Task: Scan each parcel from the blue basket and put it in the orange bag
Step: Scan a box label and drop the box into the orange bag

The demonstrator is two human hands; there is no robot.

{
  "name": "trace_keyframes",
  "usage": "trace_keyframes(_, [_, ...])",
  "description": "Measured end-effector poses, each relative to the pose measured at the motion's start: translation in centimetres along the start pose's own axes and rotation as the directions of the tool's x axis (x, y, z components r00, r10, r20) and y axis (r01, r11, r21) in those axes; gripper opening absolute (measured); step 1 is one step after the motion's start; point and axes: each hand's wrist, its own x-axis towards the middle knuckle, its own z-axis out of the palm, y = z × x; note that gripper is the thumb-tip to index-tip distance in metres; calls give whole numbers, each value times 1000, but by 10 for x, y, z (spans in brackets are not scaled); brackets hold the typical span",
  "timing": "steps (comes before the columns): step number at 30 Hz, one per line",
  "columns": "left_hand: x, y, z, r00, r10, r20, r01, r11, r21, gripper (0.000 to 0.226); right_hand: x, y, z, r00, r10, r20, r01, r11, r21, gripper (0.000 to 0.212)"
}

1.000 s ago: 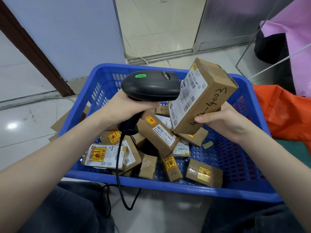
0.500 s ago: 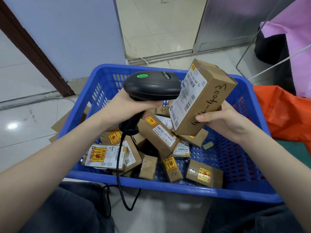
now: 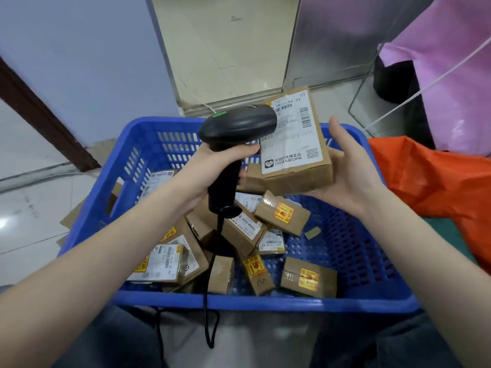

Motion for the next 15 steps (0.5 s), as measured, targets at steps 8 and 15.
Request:
trace_keyframes(8, [7,20,54,992,74,102,-78,996,35,25,-25,-40,-30,983,-126,-132,92,967,-236,42])
trace_keyframes(15, [15,27,123,987,126,99,-140,978,152,11,-76,-88,-105,819,-370,-438,252,918,-305,36])
